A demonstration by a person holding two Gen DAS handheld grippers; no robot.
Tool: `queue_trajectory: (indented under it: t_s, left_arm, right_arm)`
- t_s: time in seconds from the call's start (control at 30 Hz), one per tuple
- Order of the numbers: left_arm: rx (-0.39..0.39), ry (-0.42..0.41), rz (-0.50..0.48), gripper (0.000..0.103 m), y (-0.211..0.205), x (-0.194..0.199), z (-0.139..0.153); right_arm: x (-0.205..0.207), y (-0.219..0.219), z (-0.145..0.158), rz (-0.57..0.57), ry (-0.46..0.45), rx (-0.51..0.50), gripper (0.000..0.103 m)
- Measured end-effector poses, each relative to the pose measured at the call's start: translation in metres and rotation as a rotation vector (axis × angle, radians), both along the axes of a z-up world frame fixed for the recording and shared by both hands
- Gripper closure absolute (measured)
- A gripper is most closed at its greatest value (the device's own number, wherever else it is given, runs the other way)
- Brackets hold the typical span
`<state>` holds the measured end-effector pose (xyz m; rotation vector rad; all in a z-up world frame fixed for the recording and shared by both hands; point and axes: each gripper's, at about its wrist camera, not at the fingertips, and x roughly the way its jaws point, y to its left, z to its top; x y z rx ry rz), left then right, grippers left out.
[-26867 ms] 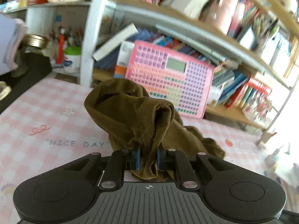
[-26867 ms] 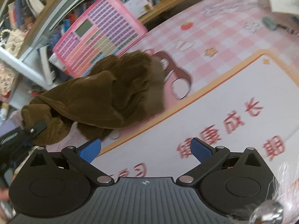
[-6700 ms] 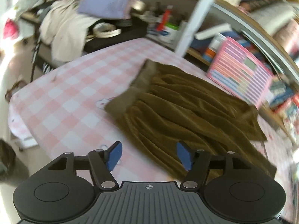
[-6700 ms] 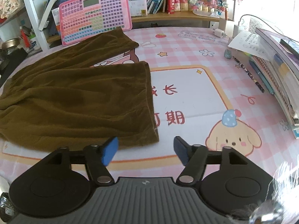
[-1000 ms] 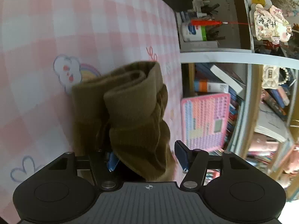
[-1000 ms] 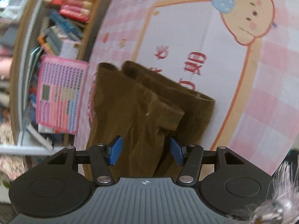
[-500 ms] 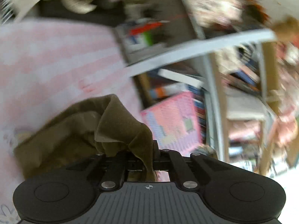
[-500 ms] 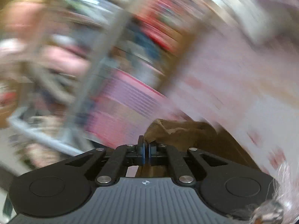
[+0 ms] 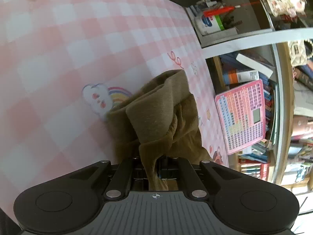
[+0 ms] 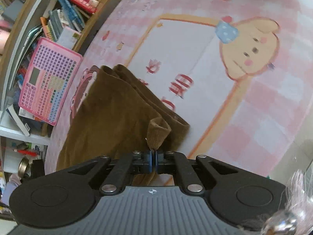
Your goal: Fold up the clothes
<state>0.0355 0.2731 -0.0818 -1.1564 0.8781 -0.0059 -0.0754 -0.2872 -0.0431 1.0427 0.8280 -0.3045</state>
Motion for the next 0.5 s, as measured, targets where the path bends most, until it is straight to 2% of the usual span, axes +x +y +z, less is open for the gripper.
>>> queue_trajectory:
  t_s: [0.07, 0.17, 0.23, 0.3, 0.4, 0.47, 0.5]
  left_arm:
    - [-0.003, -0.049, -0.014, 0.098, 0.001, 0.003, 0.014]
    - [0.003, -0.153, -0.044, 0.098, -0.001, 0.003, 0.042]
    - [0.029, -0.189, -0.061, 0.098, -0.001, -0.001, 0.055]
    - [0.049, -0.156, -0.069, 0.098, 0.0, -0.004, 0.046]
    - [0.06, -0.061, -0.074, 0.098, 0.0, -0.006, 0.018]
    - [0.056, -0.004, -0.069, 0.098, -0.003, -0.008, -0.001]
    - [0.05, -0.009, -0.056, 0.098, -0.003, -0.01, -0.005]
  right_arm:
    - [0.01, 0.002, 0.022, 0.036, -0.062, -0.036, 0.1]
    - [0.018, 0.001, 0.076, 0.078, -0.264, -0.101, 0.1]
    - [0.009, 0.001, 0.096, 0.085, -0.339, -0.15, 0.1]
    - [0.001, 0.001, 0.086, 0.078, -0.288, -0.165, 0.1]
    - [-0.003, 0.002, 0.029, 0.093, -0.045, -0.155, 0.1]
    - [-0.007, 0.005, 0.011, 0.092, 0.001, -0.16, 0.1]
    - [-0.009, 0.006, 0.003, 0.092, 0.018, -0.163, 0.1]
